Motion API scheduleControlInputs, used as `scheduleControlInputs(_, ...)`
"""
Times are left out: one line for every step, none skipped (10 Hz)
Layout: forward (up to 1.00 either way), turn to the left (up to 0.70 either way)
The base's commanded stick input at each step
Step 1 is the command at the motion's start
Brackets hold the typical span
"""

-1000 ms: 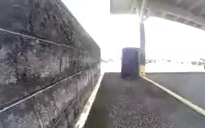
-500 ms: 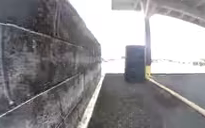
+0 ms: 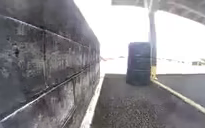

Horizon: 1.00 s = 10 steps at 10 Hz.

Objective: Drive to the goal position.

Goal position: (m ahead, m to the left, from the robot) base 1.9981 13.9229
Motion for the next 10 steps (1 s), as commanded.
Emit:
scheduleControlInputs(0.7,-0.28)
scheduleControlInputs(0.7,-0.19)
scheduleControlInputs(0.7,-0.09)
scheduleControlInputs(0.7,-0.04)
scheduleControlInputs(0.7,-0.04)
scheduleControlInputs(0.7,-0.04)
scheduleControlInputs(0.7,0.0)
scheduleControlInputs(0.7,0.0)
scheduleControlInputs(0.7,0.0)
scheduleControlInputs(0.7,0.0)
